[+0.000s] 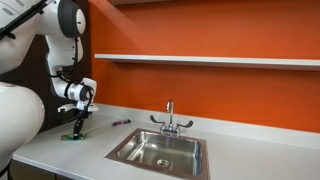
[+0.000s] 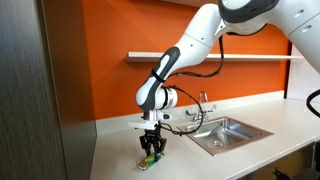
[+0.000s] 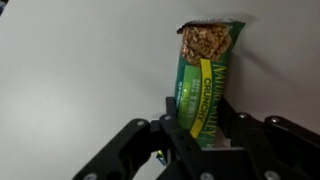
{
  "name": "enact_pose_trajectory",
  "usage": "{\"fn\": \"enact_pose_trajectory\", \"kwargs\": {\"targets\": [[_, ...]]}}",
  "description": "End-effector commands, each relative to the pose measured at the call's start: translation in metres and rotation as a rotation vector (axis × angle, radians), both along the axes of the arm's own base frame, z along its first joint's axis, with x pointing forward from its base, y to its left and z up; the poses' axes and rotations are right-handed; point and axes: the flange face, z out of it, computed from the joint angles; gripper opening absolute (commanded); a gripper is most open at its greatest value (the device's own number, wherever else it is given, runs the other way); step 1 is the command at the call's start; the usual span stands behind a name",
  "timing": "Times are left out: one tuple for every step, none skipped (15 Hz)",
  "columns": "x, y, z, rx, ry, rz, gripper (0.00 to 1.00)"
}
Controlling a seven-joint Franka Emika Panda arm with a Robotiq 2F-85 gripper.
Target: Put the green packet in the sink.
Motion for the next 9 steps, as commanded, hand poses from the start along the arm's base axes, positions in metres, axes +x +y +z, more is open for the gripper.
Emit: {"fn": "enact_pose_trajectory", "kwargs": {"targets": [[0.002, 0.002, -0.007, 0.011, 0.035, 0.023, 0.18], [0.003, 0.002, -0.005, 0.013, 0.033, 0.026, 0.18], [0.003, 0.002, -0.003, 0.011, 0.029, 0.027, 0.18], [0.003, 0.002, 0.003, 0.005, 0.018, 0.027, 0.18], [0.003, 0.001, 0.008, -0.002, 0.007, 0.024, 0.18], [0.002, 0.001, 0.012, -0.007, 0.001, 0.022, 0.18], [0.002, 0.002, 0.017, -0.014, -0.005, 0.022, 0.18], [0.001, 0.001, 0.021, -0.019, -0.012, 0.024, 0.18], [0.001, 0.002, 0.025, -0.024, -0.021, 0.028, 0.18]]}}
